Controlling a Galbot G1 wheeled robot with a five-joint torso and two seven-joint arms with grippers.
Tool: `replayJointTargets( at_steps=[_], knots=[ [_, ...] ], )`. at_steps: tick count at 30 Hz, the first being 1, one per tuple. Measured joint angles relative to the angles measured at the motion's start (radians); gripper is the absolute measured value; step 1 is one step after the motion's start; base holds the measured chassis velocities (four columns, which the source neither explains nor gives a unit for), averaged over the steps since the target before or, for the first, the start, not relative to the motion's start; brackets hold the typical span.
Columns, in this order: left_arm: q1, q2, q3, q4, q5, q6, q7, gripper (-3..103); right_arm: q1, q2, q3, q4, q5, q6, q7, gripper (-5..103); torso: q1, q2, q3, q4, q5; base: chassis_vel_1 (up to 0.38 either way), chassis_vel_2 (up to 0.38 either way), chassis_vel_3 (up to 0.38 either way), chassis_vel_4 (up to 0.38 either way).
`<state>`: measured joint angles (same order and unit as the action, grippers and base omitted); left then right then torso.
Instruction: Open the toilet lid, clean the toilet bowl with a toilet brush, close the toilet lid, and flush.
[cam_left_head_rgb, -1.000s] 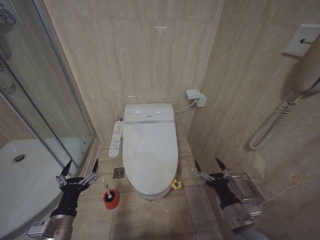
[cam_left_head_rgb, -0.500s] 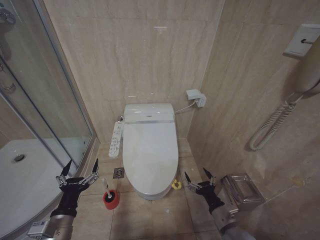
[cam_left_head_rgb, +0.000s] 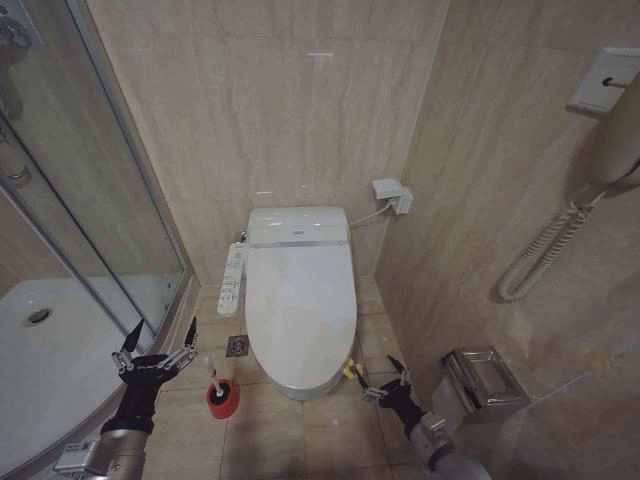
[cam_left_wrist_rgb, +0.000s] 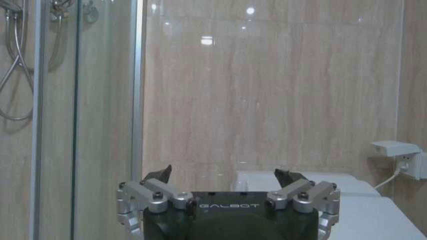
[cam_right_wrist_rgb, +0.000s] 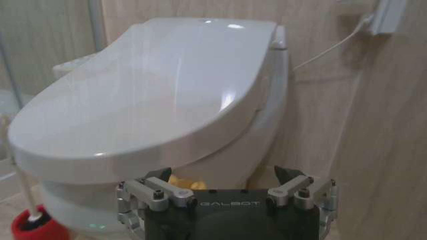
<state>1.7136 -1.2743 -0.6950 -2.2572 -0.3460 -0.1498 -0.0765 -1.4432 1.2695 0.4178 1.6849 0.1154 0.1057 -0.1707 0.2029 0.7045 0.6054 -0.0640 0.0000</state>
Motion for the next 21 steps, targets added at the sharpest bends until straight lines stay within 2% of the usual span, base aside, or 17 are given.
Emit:
replayJointTargets(
  at_steps=[15, 21],
  knots=[
    [0.000, 0.000, 0.000, 0.000, 0.000, 0.000, 0.000, 100, 0.014, -0.022, -0.086, -0.050, -0.028, 0.009, -0.019, 100, 0.000, 0.000, 0.000, -0.0001, 0.0000, 0.000, 0.000, 0.000, 0.000],
    [0.000, 0.000, 0.000, 0.000, 0.000, 0.000, 0.000, 100, 0.050, -0.006, -0.096, -0.104, -0.047, 0.026, -0.019, 100, 0.000, 0.000, 0.000, 0.0000, -0.0001, 0.000, 0.000, 0.000, 0.000]
  ],
)
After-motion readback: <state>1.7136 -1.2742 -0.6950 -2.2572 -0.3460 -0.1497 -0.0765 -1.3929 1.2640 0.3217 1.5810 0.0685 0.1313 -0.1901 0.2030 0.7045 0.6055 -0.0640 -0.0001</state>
